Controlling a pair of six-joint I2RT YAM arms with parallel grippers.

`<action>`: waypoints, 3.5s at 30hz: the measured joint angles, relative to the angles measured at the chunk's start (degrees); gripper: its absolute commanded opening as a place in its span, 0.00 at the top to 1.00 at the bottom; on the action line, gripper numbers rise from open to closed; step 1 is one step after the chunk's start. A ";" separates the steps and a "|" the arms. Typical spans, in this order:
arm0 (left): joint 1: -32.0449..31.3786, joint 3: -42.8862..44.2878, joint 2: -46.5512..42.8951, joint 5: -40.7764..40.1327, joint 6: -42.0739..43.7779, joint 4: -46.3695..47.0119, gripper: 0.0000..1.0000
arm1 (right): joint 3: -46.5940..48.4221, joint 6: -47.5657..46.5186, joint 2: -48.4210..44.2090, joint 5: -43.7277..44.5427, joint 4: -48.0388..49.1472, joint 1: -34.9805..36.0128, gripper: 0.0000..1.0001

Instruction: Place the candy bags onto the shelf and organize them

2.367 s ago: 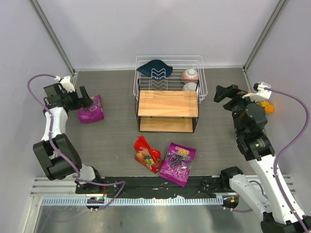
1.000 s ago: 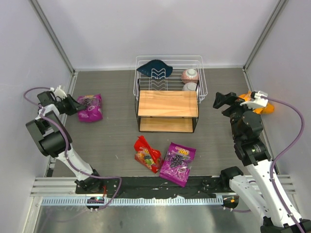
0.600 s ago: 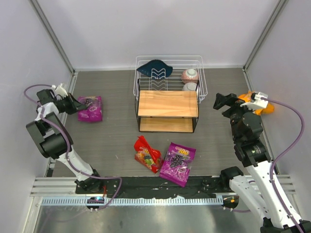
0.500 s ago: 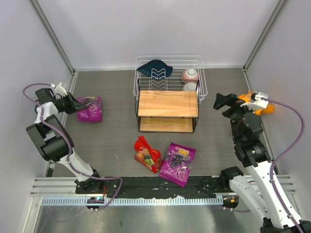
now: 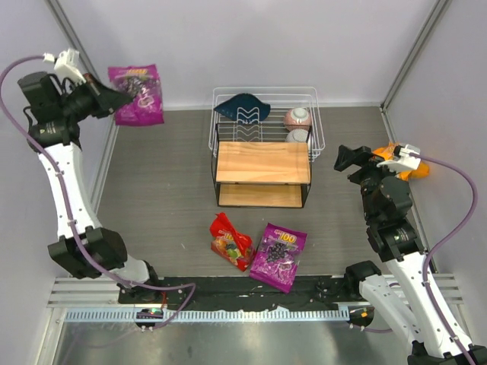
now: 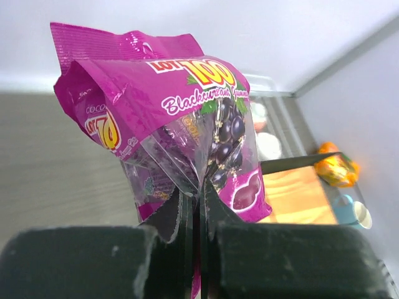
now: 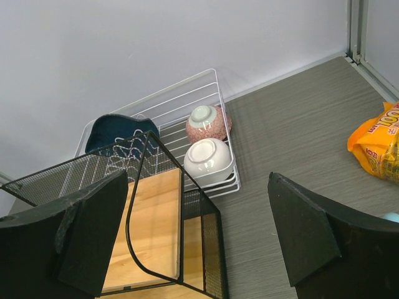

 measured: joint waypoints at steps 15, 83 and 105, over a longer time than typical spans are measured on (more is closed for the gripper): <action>-30.12 8.22 -3.28 -9.94 -13.40 0.96 1.00 | -0.33 0.22 -4.33 1.53 -1.44 0.00 0.00; -52.00 -6.62 -2.86 -34.51 -8.35 6.64 0.04 | -3.04 3.45 -7.93 3.39 -6.40 0.00 0.01; -52.00 12.24 2.49 -36.17 14.69 -17.53 0.00 | 18.91 1.25 16.11 12.28 -16.24 0.09 0.00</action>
